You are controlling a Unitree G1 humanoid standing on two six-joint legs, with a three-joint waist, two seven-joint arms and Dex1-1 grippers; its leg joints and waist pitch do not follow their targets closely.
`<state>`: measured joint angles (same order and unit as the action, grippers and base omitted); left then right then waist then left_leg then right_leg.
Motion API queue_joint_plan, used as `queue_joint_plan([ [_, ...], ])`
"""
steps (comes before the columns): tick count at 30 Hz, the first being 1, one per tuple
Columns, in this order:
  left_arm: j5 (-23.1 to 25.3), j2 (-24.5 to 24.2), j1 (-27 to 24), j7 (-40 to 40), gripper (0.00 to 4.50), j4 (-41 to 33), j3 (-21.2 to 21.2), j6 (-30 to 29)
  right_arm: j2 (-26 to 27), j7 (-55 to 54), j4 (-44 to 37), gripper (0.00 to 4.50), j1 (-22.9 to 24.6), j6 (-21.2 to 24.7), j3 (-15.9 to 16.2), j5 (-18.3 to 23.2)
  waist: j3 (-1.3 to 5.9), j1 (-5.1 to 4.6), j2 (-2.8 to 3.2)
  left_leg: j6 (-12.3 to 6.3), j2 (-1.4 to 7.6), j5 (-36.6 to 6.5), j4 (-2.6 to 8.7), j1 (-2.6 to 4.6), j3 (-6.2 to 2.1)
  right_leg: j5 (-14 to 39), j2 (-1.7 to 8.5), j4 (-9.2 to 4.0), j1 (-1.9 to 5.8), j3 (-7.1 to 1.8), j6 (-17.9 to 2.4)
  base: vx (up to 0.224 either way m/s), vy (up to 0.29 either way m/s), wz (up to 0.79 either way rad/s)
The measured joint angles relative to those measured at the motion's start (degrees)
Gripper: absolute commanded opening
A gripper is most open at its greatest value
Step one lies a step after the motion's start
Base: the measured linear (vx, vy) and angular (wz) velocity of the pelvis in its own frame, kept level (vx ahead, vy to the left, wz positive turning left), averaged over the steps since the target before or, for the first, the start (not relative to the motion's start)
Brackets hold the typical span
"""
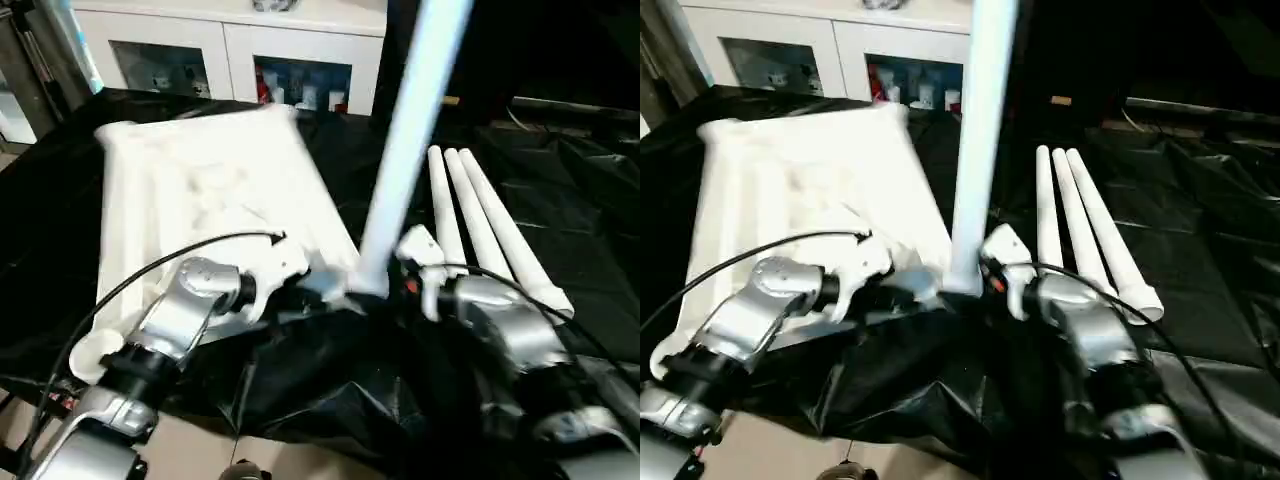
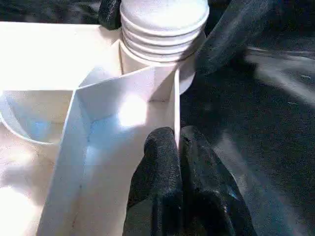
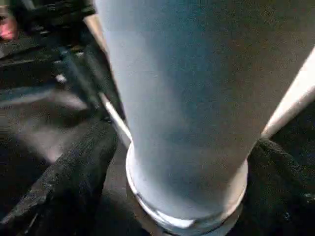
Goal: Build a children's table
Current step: Rotate leg to tighten
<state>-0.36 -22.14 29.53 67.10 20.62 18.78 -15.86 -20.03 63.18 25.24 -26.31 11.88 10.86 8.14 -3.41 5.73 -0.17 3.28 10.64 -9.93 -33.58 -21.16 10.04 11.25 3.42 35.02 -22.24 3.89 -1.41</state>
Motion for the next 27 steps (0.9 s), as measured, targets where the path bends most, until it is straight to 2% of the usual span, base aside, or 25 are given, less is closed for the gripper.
queue_joint_plan([
  [6, -0.2, -1.6, -0.6, 3.0, 0.00, -1.3, 0.3, 0.9, -1.1, 3.8, -1.7, 3.92, 0.8, 0.5, 0.9, 0.8, 0.00, 0.10, -0.01, 0.00, 0.01, 0.0, 0.00, -0.01, 0.00, 0.0, 0.00, -0.01, -0.01, 0.01, 0.0, 0.000, 0.000, 0.00],
  [12, -0.5, -1.7, -0.8, 3.4, 0.00, -1.3, 0.4, 1.1, -0.8, 3.4, -1.8, 3.29, 0.7, 1.5, 0.9, 1.0, 0.00, 0.08, -0.01, 0.00, 0.01, 0.0, 0.02, -0.01, 0.00, 0.0, 0.00, -0.01, -0.01, 0.02, 0.0, 0.000, 0.000, 0.00],
  [19, -0.5, -1.2, -0.8, 1.5, 0.00, -1.0, 0.2, 1.1, 1.0, 0.5, -1.5, 2.83, 1.0, 1.8, -0.1, 1.0, 0.00, 0.00, -0.01, 0.01, 0.02, 0.0, -0.02, 0.01, 0.00, 0.0, 0.00, 0.03, -0.01, 0.01, 0.0, 0.000, 0.000, 0.00],
  [23, 0.1, 0.5, -0.8, -2.7, 0.00, 0.3, -1.2, 0.4, 4.3, -6.3, 0.6, 2.76, 1.0, 1.0, -1.9, 0.3, 0.02, -0.58, -0.04, 0.01, 0.02, 0.0, -0.04, 0.06, 0.00, 0.0, 0.00, 0.07, 0.01, 0.00, 0.0, 0.000, 0.000, 0.00],
  [27, 1.5, 4.1, 1.3, -10.3, 0.00, 3.5, -2.5, -1.9, 10.2, -19.8, 5.5, 2.74, -1.4, -0.1, -5.2, -1.3, 0.06, -1.58, -0.10, 0.10, 0.02, 0.1, -0.04, 0.17, 0.01, -0.1, -0.02, 0.16, 0.01, -0.02, -0.1, 0.000, 0.000, 0.00],
])
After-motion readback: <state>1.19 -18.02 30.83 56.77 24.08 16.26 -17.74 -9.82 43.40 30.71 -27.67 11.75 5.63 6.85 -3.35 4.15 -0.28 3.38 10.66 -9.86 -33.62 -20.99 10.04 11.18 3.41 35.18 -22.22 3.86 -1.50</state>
